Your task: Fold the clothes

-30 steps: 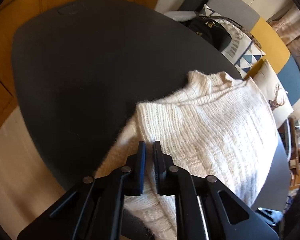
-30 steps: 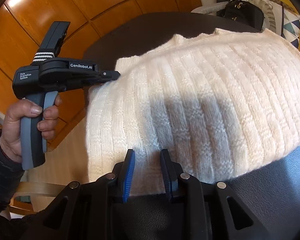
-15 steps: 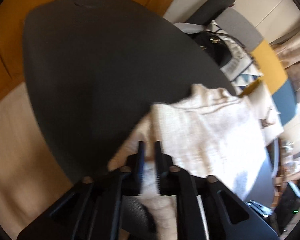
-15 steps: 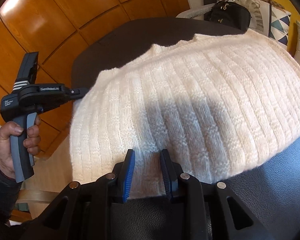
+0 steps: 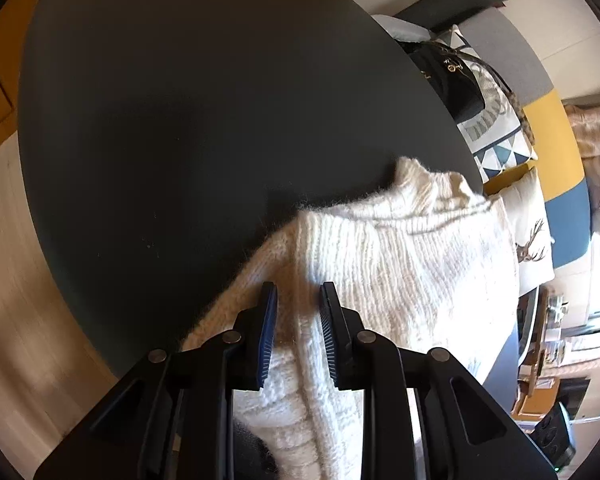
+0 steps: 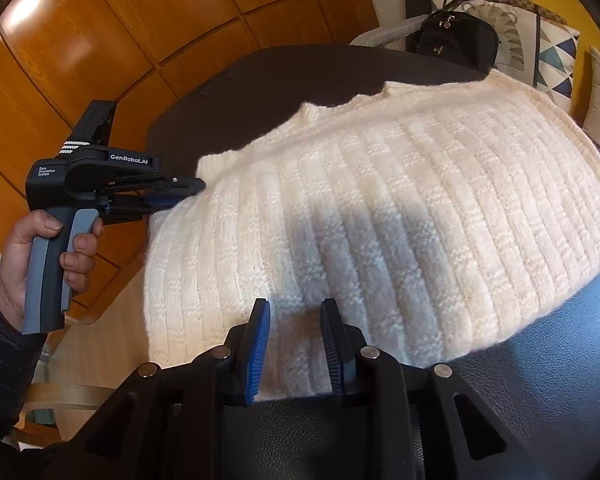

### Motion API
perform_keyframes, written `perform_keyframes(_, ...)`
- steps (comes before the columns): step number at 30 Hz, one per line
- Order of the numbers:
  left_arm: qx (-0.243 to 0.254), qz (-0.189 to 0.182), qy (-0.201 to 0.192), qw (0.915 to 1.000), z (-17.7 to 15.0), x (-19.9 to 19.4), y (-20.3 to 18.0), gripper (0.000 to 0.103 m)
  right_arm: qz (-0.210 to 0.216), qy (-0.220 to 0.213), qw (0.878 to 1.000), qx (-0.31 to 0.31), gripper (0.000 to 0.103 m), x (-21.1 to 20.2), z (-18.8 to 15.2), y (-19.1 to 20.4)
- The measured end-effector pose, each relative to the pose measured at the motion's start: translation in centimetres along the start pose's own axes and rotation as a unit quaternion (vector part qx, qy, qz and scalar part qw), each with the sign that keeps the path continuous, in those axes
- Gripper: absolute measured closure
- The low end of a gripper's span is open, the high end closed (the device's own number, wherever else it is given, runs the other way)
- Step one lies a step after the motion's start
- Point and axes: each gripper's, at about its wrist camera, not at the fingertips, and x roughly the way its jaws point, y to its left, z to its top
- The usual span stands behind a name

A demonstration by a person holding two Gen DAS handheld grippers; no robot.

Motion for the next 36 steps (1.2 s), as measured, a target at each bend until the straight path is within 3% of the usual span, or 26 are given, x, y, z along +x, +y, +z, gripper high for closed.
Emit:
perform_keyframes(3,0.02,0.006,-0.013,0.9997,-0.4,-0.4,-0.6,0.083,-0.006,-0.007,1.0,0.0,0.077,0.1,0.3,-0.3)
perform_keyframes(4,0.026,0.009,-0.017,0.9995,-0.5,-0.5,-0.8,0.096,-0.012,-0.009,1.0,-0.002,0.077,0.1,0.4,-0.4)
perform_keyframes(7,0.046,0.015,-0.03,0.9984,-0.9,-0.9,-1.5,0.099,-0.028,-0.016,0.999,-0.009,0.077,-0.3,0.7,-0.3)
perform_keyframes(9,0.06,0.024,-0.075,0.9951,-2.0,-2.8,-1.9,0.099,-0.033,-0.024,0.999,-0.018,0.077,-0.7,0.8,0.0)
perform_keyframes(13,0.042,0.041,-0.1,0.9932,-3.7,-4.0,-0.8,0.1,-0.043,-0.009,0.999,-0.023,0.077,0.2,0.9,-0.3)
perform_keyframes(17,0.007,0.053,-0.064,0.9965,-4.0,-1.7,0.6,0.099,-0.041,0.008,0.999,-0.022,0.077,1.3,0.7,-0.5)
perform_keyframes(26,-0.032,0.058,-0.091,0.9936,-3.8,-4.7,0.5,0.094,-0.037,0.003,0.999,-0.032,0.077,0.3,1.6,-0.1)
perform_keyframes(31,0.001,-0.002,-0.077,0.997,-6.6,-5.4,-0.9,0.094,-0.033,0.016,0.999,-0.03,0.077,1.3,1.5,-0.2)
perform_keyframes(33,0.019,-0.002,-0.061,0.9979,-7.9,-4.7,-2.1,0.093,-0.028,0.018,0.999,-0.026,0.077,1.4,1.4,-0.4)
perform_keyframes(36,0.046,0.004,-0.04,0.9981,-9.8,-3.3,-3.2,0.084,-0.014,0.018,1.0,-0.014,0.077,1.6,1.4,-1.1)
